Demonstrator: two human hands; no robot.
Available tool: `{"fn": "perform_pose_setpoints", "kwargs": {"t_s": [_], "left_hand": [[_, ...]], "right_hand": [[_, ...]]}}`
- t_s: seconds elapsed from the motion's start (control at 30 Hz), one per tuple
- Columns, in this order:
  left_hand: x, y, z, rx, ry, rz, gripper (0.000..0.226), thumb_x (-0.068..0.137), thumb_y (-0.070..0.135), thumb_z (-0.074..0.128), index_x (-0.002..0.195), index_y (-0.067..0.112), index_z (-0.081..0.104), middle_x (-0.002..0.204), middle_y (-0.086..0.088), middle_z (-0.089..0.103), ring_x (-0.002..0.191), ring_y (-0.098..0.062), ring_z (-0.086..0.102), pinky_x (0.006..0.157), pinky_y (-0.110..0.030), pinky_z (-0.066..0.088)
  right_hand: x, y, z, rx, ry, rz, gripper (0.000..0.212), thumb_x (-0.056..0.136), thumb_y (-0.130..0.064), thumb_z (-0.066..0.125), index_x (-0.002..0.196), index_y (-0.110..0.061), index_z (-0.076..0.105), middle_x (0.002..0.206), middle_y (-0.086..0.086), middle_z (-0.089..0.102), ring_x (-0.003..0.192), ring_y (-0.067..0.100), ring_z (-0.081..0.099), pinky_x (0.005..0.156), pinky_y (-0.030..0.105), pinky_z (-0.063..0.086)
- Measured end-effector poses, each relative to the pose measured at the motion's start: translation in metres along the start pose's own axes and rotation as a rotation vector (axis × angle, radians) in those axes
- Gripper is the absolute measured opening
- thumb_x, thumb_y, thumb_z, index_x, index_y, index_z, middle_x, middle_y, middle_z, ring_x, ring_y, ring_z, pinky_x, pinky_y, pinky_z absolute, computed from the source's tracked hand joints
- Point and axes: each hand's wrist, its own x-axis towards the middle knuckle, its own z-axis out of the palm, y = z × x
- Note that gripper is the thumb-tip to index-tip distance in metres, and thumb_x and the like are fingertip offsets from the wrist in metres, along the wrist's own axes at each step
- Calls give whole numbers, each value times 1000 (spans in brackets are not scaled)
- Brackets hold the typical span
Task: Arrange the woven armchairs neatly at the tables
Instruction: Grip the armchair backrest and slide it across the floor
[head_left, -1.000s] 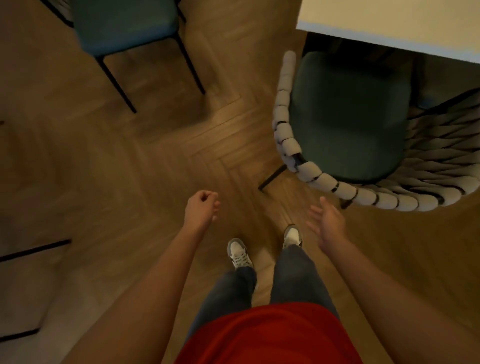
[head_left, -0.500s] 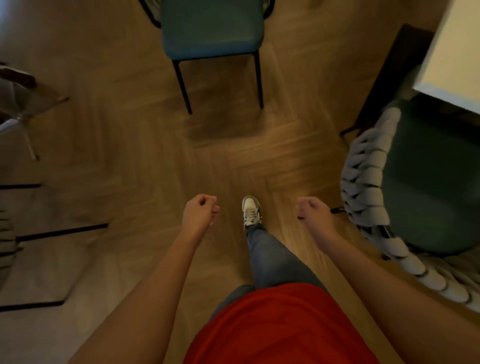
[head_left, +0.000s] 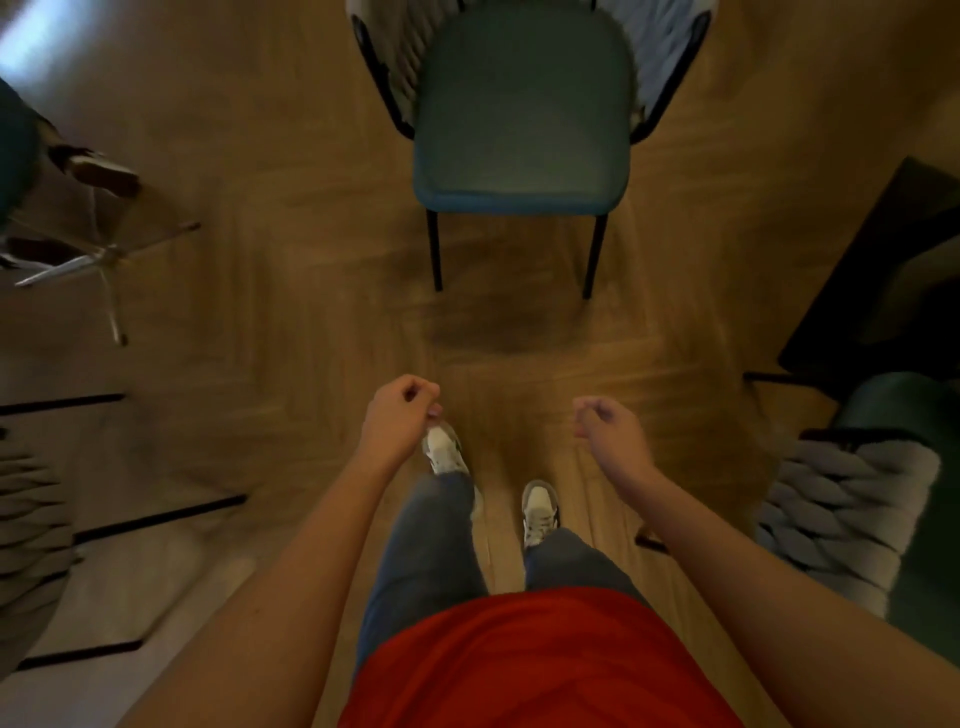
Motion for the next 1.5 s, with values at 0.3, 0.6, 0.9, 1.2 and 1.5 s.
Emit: {"fn": "perform_pose_setpoints", "kwargs": {"t_s": [0.3, 0.6, 0.9, 1.2, 1.5], "left_hand": [[150, 86, -94, 73, -139, 76, 15, 100, 21, 54, 89, 21, 65, 85, -5, 71, 74, -13, 66, 65, -23, 47], [290, 183, -182, 173, -129, 196, 21, 96, 14, 57, 77, 22, 63, 75, -7, 69, 66, -18, 65, 64, -28, 48], [430, 285, -232, 462, -195, 270, 15, 97, 26, 55, 93, 19, 68, 81, 1, 70, 77, -16, 67, 77, -37, 55], [541, 386, -263, 733, -344, 429, 16, 100, 31, 52, 104, 21, 64, 90, 6, 62, 81, -8, 58, 64, -21, 41], [681, 477, -286, 873, -465, 762, 18, 100, 28, 52, 82, 31, 54, 70, 16, 54, 64, -2, 52, 53, -18, 30]], "right_hand": [[111, -130, 98, 55, 75, 24, 10, 97, -19, 57, 90, -22, 64, 90, 0, 66, 90, 18, 63, 87, 38, 53], [201, -258, 172, 64, 140, 1, 11, 93, -20, 59, 87, -17, 67, 95, 10, 70, 96, 30, 66, 91, 45, 53], [326, -376, 225, 94, 152, 46, 14, 98, -22, 56, 99, -13, 66, 92, 2, 66, 90, 17, 61, 75, 26, 41], [410, -500, 247, 234, 254, 44, 13, 98, -21, 57, 106, -16, 65, 101, 2, 67, 95, 16, 62, 76, 22, 47], [504, -596, 279, 341, 487, 126, 7, 98, -22, 58, 103, -20, 62, 93, -4, 64, 92, 15, 62, 78, 25, 43]]}}
